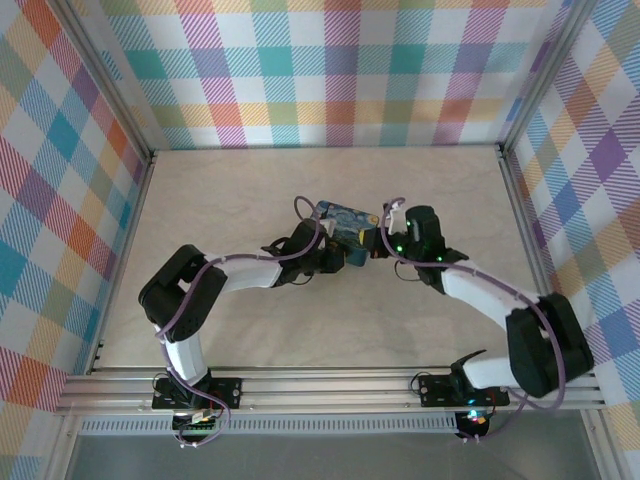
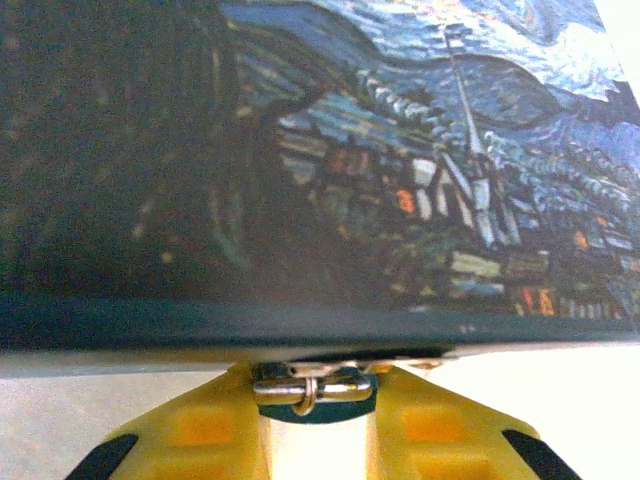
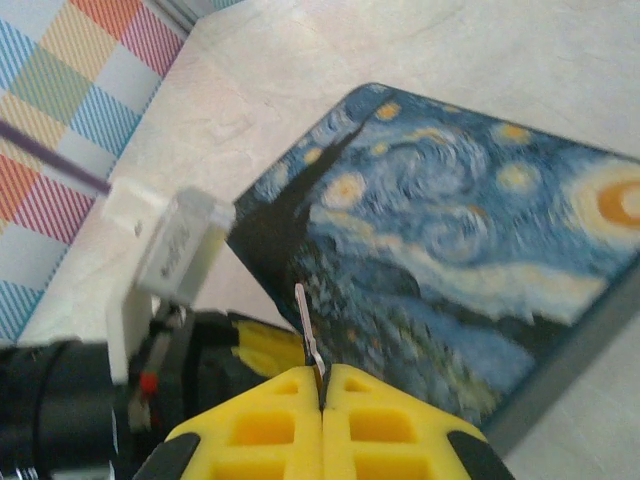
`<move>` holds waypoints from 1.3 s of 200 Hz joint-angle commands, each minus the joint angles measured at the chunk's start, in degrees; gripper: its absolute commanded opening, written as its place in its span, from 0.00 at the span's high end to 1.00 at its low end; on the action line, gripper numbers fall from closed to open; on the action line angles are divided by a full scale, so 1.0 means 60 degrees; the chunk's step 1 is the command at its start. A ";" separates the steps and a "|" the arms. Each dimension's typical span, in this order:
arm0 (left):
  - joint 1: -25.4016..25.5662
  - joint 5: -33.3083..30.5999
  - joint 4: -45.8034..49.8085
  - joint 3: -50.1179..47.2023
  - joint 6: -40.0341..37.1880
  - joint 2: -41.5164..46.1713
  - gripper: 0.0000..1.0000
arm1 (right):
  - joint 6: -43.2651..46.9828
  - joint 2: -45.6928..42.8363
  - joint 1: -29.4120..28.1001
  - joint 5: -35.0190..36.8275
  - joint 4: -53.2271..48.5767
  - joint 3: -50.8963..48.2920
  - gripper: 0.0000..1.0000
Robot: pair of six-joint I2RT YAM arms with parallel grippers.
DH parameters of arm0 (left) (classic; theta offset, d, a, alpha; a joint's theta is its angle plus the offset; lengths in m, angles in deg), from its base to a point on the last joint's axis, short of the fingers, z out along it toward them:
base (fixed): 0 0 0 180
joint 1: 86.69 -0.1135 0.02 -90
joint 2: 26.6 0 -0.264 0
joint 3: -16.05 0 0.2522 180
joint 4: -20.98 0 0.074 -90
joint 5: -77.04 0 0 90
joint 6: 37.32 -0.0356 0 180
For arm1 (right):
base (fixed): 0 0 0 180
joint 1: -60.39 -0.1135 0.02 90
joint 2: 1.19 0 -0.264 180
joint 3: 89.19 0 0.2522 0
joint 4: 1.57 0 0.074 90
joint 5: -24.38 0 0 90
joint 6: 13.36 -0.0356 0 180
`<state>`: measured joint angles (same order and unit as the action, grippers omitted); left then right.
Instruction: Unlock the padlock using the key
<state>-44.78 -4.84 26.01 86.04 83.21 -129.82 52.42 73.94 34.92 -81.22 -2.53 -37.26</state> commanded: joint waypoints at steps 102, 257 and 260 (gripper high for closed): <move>-0.0247 0.1648 0.1813 0.1366 0.2189 0.0486 0.90 | 0.0644 -0.1969 -0.1695 0.2373 0.2264 -0.3564 0.98; -0.0265 0.2062 0.2204 0.1630 0.2591 0.0577 0.95 | 0.0710 0.0544 -0.2185 0.2324 0.5431 -0.3843 0.98; -0.0269 0.2071 0.2210 0.1630 0.2589 0.0577 0.95 | 0.0720 0.0544 -0.2185 0.2332 0.5426 -0.3843 0.98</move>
<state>-45.63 6.72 38.76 93.95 98.55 -128.75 55.17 76.94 22.15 -67.69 25.97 -60.04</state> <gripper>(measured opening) 0.221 0.067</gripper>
